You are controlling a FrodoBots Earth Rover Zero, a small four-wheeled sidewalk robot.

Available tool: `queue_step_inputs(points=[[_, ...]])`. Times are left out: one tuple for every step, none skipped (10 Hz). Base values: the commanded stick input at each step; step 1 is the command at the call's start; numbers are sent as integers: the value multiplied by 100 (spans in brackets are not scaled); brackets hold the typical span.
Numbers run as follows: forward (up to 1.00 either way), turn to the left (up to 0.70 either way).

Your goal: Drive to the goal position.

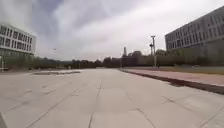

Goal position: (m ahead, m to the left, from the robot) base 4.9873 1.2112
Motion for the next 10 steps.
queue_step_inputs(points=[[50, 50], [50, 17], [50, 0], [50, 0], [50, 0], [50, 0], [50, 0], [50, 0], [50, 0], [50, 0]])
